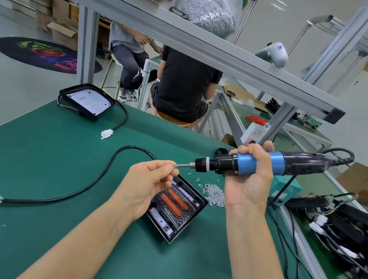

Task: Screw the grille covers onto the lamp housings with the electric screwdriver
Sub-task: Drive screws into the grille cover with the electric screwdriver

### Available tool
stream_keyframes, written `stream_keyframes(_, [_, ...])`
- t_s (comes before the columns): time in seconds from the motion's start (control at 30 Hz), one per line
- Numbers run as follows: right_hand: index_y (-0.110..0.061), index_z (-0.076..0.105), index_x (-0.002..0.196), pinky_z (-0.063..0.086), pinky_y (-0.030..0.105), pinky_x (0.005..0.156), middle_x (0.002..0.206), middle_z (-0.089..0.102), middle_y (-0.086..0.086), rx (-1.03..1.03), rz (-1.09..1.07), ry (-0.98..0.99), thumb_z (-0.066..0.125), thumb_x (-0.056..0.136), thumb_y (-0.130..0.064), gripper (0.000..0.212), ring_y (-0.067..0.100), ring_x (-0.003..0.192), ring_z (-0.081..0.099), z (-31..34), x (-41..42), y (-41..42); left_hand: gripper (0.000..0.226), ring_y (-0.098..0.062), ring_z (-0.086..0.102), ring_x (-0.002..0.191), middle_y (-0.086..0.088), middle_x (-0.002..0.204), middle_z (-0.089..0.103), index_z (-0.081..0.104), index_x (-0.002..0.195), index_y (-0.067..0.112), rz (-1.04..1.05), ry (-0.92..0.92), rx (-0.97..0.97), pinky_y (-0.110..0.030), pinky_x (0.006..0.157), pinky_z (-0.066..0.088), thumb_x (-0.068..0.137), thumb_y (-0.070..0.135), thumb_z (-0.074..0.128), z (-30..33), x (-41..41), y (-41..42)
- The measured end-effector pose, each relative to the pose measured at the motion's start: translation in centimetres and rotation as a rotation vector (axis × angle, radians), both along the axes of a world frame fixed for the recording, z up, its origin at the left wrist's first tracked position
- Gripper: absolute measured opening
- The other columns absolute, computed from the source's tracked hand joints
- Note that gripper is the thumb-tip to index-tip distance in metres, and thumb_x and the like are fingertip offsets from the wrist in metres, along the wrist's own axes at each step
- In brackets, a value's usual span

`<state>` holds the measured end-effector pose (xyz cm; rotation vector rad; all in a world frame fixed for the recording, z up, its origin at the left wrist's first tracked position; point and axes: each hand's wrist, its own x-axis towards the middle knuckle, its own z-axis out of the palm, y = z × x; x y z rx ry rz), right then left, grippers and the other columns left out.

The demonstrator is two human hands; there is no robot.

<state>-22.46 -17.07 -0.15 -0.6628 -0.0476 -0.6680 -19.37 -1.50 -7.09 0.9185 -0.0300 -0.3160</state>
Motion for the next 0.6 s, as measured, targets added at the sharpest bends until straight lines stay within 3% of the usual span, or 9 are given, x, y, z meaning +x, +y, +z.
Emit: stream_keyframes(0.6, [-0.024, 0.057, 0.101, 0.053, 0.026, 0.069, 0.072, 0.058, -0.004, 0.004, -0.007, -0.01, 0.056, 0.087, 0.003, 0.031, 0.01, 0.061, 0.059, -0.13, -0.07, -0.07, 0.014, -0.009, 0.058, 0.057, -0.009, 0.072, 0.068, 0.067, 0.092, -0.002, -0.007, -0.015, -0.02, -0.018, 0.055, 0.053, 0.089, -0.004, 0.053, -0.02, -0.17, -0.03])
